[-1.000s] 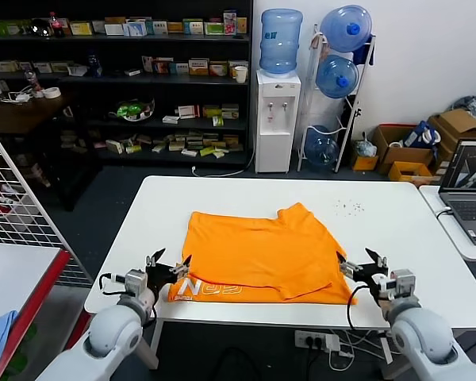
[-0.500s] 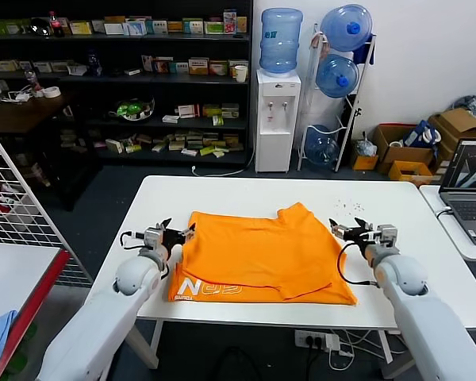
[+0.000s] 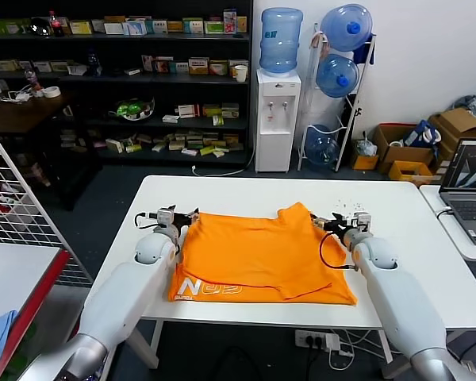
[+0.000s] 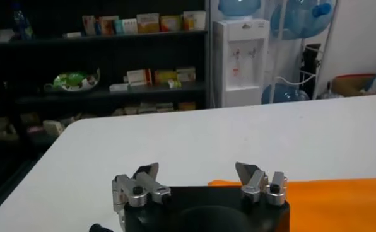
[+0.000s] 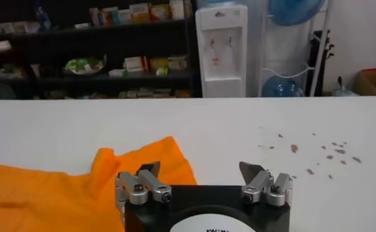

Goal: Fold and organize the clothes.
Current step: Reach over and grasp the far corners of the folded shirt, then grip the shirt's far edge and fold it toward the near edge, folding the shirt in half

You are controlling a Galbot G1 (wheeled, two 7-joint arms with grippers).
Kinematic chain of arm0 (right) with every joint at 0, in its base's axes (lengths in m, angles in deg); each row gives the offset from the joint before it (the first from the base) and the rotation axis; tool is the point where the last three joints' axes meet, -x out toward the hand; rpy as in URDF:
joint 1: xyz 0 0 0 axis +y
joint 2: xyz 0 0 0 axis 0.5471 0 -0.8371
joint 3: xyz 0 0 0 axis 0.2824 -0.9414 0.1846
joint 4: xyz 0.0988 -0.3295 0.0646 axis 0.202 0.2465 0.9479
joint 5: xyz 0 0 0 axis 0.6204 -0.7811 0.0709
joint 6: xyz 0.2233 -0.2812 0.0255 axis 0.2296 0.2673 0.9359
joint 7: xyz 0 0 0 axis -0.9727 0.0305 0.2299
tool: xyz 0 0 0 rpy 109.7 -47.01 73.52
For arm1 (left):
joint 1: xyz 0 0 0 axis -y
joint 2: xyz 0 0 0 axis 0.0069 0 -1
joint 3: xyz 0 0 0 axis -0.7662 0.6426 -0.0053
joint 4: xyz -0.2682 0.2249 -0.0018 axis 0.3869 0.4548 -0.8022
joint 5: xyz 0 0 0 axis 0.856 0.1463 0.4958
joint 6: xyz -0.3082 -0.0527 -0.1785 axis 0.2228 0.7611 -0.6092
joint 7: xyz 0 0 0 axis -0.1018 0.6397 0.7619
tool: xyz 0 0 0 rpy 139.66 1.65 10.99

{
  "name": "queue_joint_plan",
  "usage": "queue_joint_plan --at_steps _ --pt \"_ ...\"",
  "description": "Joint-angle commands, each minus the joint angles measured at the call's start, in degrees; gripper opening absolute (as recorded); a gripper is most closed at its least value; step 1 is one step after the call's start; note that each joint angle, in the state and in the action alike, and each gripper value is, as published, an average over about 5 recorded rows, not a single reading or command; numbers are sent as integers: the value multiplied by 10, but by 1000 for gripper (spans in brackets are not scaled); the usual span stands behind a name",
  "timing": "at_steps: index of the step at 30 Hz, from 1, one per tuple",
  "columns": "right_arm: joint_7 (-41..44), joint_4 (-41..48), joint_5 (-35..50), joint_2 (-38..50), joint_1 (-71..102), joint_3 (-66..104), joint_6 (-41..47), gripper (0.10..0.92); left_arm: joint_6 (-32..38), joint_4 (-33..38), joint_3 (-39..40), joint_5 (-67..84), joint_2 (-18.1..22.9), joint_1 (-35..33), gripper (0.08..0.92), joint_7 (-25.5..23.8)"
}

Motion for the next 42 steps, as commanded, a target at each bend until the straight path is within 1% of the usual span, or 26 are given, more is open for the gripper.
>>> queue_joint_plan --at_steps 1,5,8,13,16,22,28,31,34,38,42 --pt "43 109 -43 -48 -51 -12 -36 823 12 -123 1 -22 57 46 823 -5" --pt "46 133 -54 -57 -64 -11 -50 823 8 -127 0 -24 59 41 823 -9" --pt "45 145 -60 -61 -70 -11 -59 787 8 -127 -1 -27 58 35 823 -14" --pt "40 161 -62 -66 -79 -7 -63 646 4 -113 0 -28 54 26 811 -17" --pt "38 165 -63 -66 -80 -7 -59 559 -4 -97 1 -25 50 18 749 -18" --pt "31 163 -64 -67 -75 -6 -51 386 -13 -68 3 -17 38 3 577 -20" --pt "13 109 -50 -57 -48 -11 -64 213 -6 -16 3 -7 11 -18 403 -18" --pt "-2 68 -35 -50 -32 -15 -76 145 7 15 2 -4 -4 -31 317 -17" --pt "-18 22 -17 -42 -14 -19 -80 126 23 51 -1 -3 -22 -49 230 -17" --pt "-43 -60 2 -25 22 -22 -71 126 35 102 -7 0 -49 -74 124 -14" --pt "-76 -162 11 5 76 -24 -53 126 37 171 -11 10 -83 -111 100 -9"
